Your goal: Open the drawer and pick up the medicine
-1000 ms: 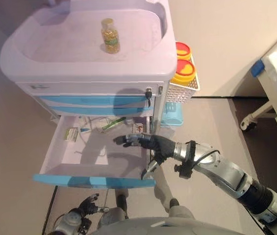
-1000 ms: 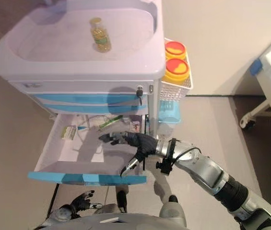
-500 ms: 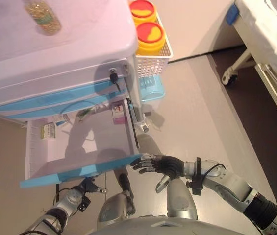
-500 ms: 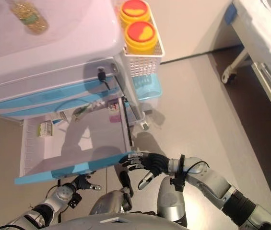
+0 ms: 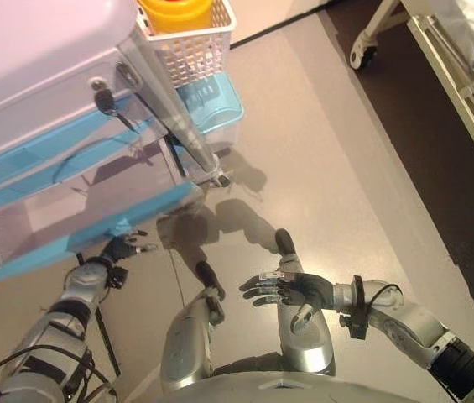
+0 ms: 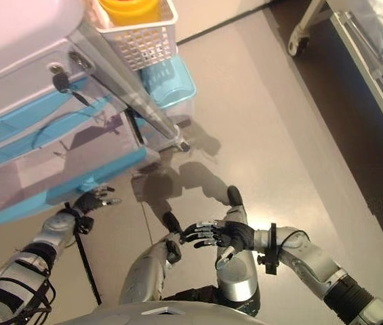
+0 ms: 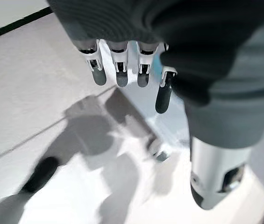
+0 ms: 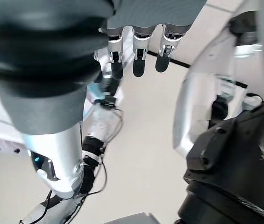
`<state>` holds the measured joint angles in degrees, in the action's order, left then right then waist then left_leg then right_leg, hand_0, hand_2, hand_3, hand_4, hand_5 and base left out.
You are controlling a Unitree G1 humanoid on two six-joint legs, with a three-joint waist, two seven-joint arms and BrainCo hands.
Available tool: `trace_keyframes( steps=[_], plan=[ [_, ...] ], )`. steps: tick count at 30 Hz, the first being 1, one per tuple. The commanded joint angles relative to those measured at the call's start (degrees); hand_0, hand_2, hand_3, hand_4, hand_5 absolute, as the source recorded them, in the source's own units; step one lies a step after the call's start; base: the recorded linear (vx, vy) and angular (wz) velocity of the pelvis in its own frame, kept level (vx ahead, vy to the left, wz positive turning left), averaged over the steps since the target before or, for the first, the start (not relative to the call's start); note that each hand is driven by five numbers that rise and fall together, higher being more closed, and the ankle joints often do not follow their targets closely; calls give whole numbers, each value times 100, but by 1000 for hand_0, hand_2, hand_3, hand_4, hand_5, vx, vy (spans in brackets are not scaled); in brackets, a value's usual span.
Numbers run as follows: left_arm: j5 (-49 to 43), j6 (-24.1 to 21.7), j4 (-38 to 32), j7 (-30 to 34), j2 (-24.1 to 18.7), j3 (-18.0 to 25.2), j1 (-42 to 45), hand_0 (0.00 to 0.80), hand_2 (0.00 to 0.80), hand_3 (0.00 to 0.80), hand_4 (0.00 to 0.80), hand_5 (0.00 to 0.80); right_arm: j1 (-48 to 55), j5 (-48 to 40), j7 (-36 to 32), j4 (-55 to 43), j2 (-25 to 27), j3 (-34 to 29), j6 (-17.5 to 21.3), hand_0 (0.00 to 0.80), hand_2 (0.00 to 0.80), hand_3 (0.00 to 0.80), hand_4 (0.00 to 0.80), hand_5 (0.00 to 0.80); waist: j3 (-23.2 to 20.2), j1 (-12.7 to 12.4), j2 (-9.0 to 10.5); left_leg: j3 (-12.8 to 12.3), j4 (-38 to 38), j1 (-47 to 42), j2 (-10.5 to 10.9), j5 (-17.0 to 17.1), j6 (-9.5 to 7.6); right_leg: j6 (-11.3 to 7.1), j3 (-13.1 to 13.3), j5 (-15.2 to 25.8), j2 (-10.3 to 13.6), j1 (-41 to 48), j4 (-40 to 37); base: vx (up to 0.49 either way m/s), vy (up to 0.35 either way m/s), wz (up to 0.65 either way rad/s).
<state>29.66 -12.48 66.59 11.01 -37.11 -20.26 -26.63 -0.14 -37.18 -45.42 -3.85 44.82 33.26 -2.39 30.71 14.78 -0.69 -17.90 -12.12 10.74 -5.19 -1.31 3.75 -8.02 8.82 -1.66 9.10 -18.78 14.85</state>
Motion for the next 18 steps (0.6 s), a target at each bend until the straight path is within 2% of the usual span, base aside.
trace_keyframes(
  steps=[1,6,10,15,18],
  plan=[
    [625,71,249,-107,-1219,712,-451,0,0,0,0,0,335,2,-58,-369,-92,24,412,0,0,0,0,0,-92,51,309,141,-1653,604,-28,-1065,-244,-59,-45,507,161,-324,-211,-68,-11,-1],
    [1113,289,477,-255,-1770,986,-987,0,0,0,0,0,412,69,202,-394,-273,117,564,0,0,0,0,0,-92,-14,369,188,-1747,863,-59,-1102,-295,-100,-118,537,142,-502,-179,-50,-31,0],
    [1369,264,705,-442,-2097,1206,-1276,0,0,0,0,0,445,138,307,-368,-461,208,650,0,0,0,0,0,-92,-93,448,250,-1794,961,-82,-1153,-339,-142,-209,563,123,-551,-174,-24,-75,14],
    [1378,231,942,-636,-2407,1285,-1546,0,0,0,0,0,356,42,498,-399,-656,372,639,0,0,0,0,0,-92,-212,636,344,-1868,1027,-115,-1243,-385,-177,-346,599,70,-513,-201,-13,-127,5],
    [1163,213,907,-505,-2474,1262,-1577,0,0,0,0,0,282,-40,507,-398,-748,422,643,0,0,0,0,0,-92,-298,742,416,-1892,1048,-127,-1293,-406,-198,-428,616,44,-477,-213,-14,-159,8]
  ],
)
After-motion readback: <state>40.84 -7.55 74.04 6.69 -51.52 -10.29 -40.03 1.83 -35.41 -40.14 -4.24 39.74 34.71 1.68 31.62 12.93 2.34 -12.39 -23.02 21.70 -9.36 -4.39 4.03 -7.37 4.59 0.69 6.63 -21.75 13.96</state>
